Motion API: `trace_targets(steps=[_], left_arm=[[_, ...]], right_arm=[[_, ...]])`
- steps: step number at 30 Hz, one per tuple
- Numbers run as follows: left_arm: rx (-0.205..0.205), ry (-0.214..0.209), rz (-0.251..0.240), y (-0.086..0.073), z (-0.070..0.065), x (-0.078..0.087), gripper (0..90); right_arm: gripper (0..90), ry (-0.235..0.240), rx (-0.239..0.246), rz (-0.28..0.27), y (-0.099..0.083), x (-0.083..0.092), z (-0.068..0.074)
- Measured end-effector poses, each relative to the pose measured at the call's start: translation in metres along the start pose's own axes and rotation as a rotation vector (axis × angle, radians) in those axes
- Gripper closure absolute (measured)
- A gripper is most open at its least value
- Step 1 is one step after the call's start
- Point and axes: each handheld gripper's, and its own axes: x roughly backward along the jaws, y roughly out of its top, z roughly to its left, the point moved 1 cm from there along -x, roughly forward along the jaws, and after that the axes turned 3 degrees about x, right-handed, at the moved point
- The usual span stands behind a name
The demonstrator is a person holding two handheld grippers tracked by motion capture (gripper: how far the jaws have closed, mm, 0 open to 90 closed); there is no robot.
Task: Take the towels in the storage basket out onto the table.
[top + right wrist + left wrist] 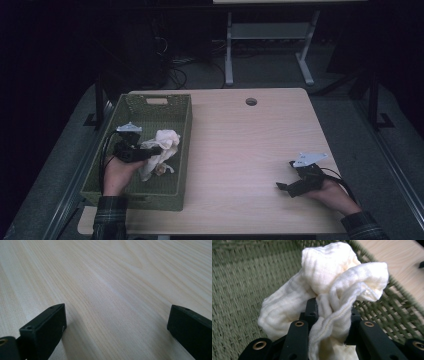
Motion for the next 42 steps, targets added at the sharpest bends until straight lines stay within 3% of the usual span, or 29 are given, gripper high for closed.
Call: trace_targets(steps=[7, 20, 30, 42], left_arm=[[-0.010, -0.025, -0.087, 0.009, -0.004, 0.018, 70.7], [-0.031, -0.098, -0.172, 0.026, -0.019, 0.037, 70.7], [-0.079, -0.146, -0.212, 0.046, -0.041, 0.039, 70.7], [-0.146, -0.200, -0.239, 0.069, -0.074, 0.029, 70.7]], right_arm=[[1.8, 0.000, 0.000, 0.000, 0.000, 0.000, 0.000], [1.8, 0.000, -0.002, 0.000, 0.000, 0.000, 0.000], [1.8, 0.000, -0.002, -0.001, 0.000, 0.000, 0.000], [1.8, 0.000, -0.001, -0.001, 0.000, 0.000, 0.000]])
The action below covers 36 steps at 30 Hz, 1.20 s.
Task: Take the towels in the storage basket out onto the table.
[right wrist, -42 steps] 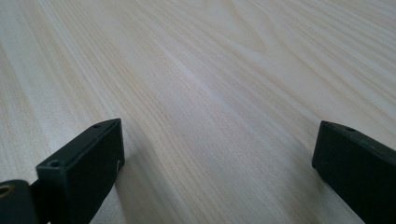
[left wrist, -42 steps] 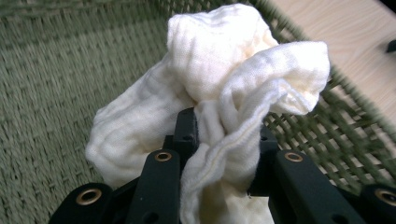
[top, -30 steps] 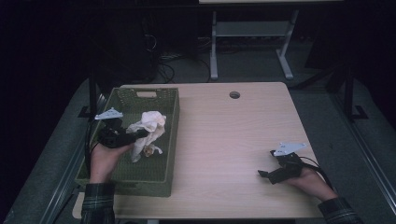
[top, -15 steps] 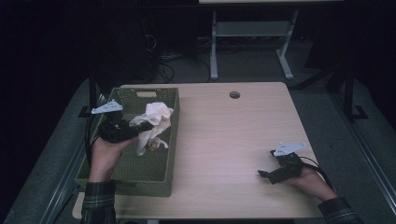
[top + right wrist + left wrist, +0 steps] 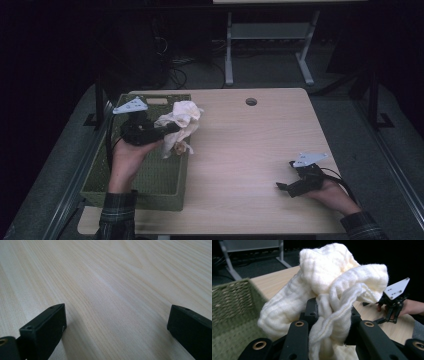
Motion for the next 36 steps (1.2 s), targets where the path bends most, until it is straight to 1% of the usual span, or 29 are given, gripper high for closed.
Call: trace_targets(steps=[6, 10, 17, 20, 26, 32, 36], left_arm=[[-0.024, -0.044, -0.015, 0.010, -0.014, -0.013, 70.8], [-0.038, -0.067, -0.015, 0.015, -0.022, -0.022, 70.8], [-0.040, -0.106, -0.026, 0.021, -0.033, -0.040, 71.0], [-0.051, -0.117, -0.018, 0.022, -0.039, -0.049, 71.0], [-0.060, -0.139, 0.003, 0.020, -0.049, -0.070, 70.9], [-0.049, -0.154, 0.013, 0.018, -0.058, -0.090, 71.0], [-0.054, -0.161, 0.018, 0.015, -0.066, -0.105, 71.0]], right_arm=[[1.8, 0.000, 0.000, 0.000, 0.000, 0.000, 0.000], [1.8, 0.000, -0.001, 0.000, 0.000, 0.000, 0.000], [1.8, 0.000, -0.001, 0.000, 0.000, 0.000, 0.000], [1.8, 0.000, 0.000, 0.000, 0.000, 0.000, 0.000], [1.8, 0.000, -0.001, 0.000, 0.000, 0.000, 0.000], [1.8, 0.000, 0.000, 0.000, 0.000, 0.000, 0.000], [1.8, 0.000, -0.001, 0.000, 0.000, 0.000, 0.000]])
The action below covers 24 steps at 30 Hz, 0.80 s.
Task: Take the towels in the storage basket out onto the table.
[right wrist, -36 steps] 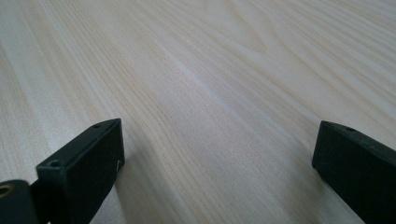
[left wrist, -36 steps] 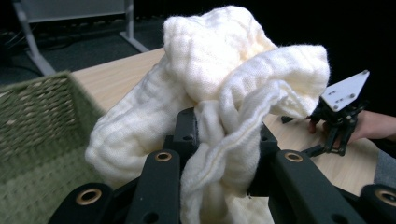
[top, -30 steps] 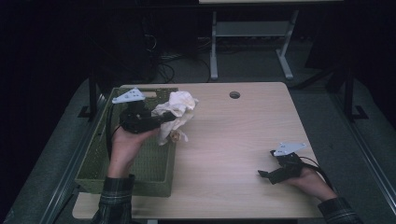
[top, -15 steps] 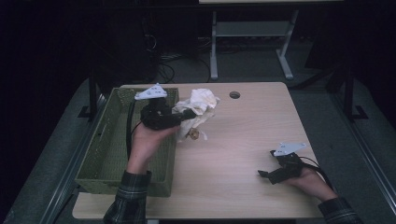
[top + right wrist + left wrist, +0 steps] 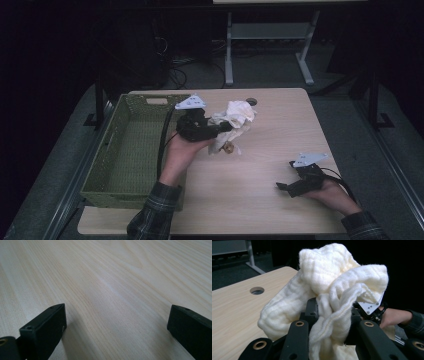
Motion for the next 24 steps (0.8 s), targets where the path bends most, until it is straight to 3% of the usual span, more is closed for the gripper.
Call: trace_targets(steps=[12, 19, 24], left_arm=[[0.010, 0.000, 0.028, -0.016, -0.012, -0.044, 70.9], [-0.007, 0.021, 0.085, -0.035, -0.017, -0.071, 70.8], [0.001, 0.014, 0.134, -0.053, -0.016, -0.090, 70.8]], right_arm=[[1.8, 0.002, -0.003, -0.001, 0.000, 0.000, 0.000], [1.8, 0.001, -0.002, -0.001, 0.000, 0.000, 0.000], [1.8, 0.000, 0.001, -0.002, 0.000, 0.000, 0.000]])
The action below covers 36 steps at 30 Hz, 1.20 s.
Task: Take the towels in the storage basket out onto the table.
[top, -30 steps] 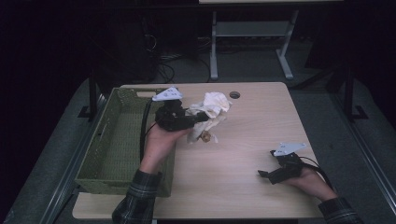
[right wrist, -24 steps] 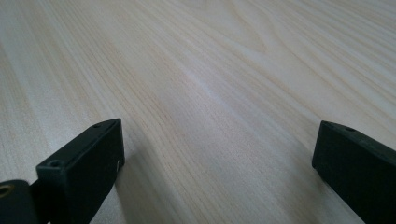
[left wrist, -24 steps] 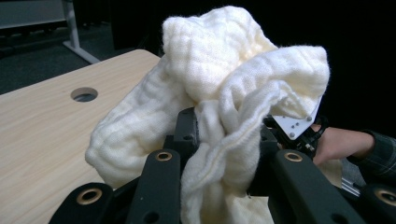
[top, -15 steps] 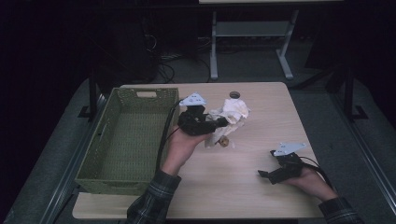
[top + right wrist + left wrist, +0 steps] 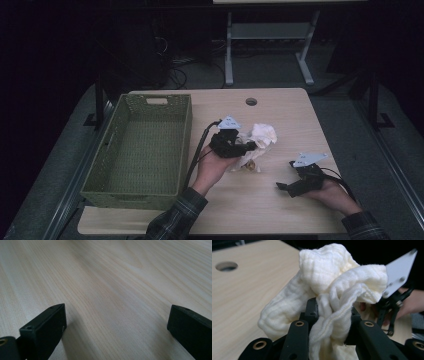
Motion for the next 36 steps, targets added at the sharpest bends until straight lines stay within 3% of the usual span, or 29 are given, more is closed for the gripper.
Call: trace_targets(steps=[14, 19, 23, 29, 36], left_arm=[[0.012, -0.003, 0.094, -0.039, 0.010, -0.048, 70.6], [-0.002, 0.003, 0.127, -0.050, 0.012, -0.065, 70.4], [-0.038, 0.022, 0.154, -0.057, 0.009, -0.074, 66.9], [-0.008, 0.031, 0.115, -0.051, 0.008, -0.063, 42.8], [0.011, 0.052, 0.032, -0.039, 0.013, -0.030, 38.6]], right_arm=[[1.7, 0.002, 0.001, 0.002, 0.000, 0.000, 0.000], [1.7, 0.004, 0.001, 0.003, 0.000, 0.000, 0.000], [1.8, 0.002, 0.001, 0.003, 0.000, 0.000, 0.000], [1.8, 0.003, 0.002, 0.002, 0.000, 0.000, 0.000], [1.8, 0.008, 0.008, 0.001, -0.001, 0.001, 0.001]])
